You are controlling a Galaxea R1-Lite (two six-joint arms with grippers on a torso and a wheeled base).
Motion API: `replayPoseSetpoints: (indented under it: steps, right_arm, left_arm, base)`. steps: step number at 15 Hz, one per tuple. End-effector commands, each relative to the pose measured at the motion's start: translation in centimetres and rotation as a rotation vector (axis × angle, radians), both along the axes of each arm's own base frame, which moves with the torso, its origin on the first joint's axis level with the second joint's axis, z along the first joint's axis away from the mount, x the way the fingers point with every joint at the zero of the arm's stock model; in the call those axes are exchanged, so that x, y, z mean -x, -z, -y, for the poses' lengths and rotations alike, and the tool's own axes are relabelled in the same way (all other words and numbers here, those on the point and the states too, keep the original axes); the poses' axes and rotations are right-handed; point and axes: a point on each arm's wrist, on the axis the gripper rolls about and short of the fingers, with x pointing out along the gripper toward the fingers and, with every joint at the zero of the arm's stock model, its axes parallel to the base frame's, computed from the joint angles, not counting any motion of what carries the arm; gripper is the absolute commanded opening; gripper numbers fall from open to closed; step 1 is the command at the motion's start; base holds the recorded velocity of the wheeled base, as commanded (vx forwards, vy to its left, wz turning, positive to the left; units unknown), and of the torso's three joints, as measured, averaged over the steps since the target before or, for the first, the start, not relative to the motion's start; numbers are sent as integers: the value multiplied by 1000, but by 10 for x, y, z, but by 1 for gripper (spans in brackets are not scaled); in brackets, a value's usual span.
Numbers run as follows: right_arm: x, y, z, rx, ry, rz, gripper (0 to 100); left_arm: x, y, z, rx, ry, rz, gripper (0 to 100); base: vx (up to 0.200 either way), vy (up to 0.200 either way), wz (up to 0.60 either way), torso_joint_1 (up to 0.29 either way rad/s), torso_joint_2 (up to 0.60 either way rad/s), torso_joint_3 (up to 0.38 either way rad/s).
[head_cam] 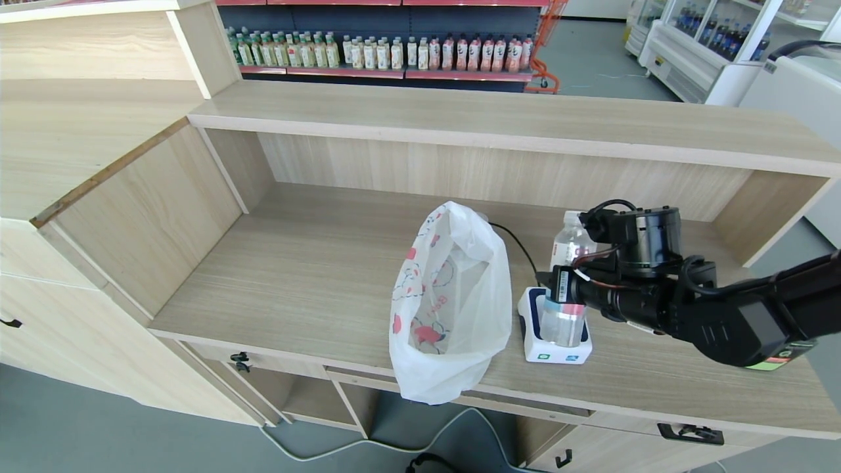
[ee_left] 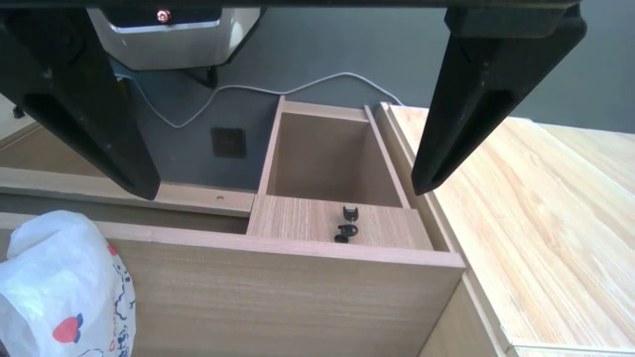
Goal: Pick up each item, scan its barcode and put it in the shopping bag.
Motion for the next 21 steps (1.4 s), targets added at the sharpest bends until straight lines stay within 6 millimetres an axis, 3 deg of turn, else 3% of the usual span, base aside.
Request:
replayPoseSetpoints:
  steps: [1, 4, 8, 12, 15, 18, 21]
  right_arm:
    - [0, 2, -1, 2, -1, -8, 0]
    - [0, -5, -1, -17, -5, 34, 0]
    - [3, -32, 0, -62, -42, 188, 0]
    - [31, -57, 8, -20, -195, 379, 0]
    - [48, -49, 13, 51, -316, 529, 0]
    - [57, -37, 16, 74, -358, 544, 0]
    - [56, -38, 15, 84, -372, 552, 0]
  left_arm:
    - [0, 0, 0, 0, 0, 1, 100]
    - [0, 0, 0, 0, 0, 1, 100]
    - [0, 0, 0, 0, 0, 1, 100]
    - [0, 0, 0, -2, 0, 1, 100]
    - [0, 0, 0, -3, 1, 1, 100]
    - [0, 0, 0, -3, 1, 1, 100]
    - [0, 0, 0, -3, 1, 1, 100]
  base:
    - [0, 0, 0, 0, 0, 0]
    - [0, 0, 0, 0, 0, 0]
    - [0, 0, 0, 0, 0, 0]
    - [0, 0, 0, 0, 0, 0]
    - [0, 0, 0, 0, 0, 0]
    - [0, 0, 0, 0, 0, 0]
    - [0, 0, 0, 0, 0, 0]
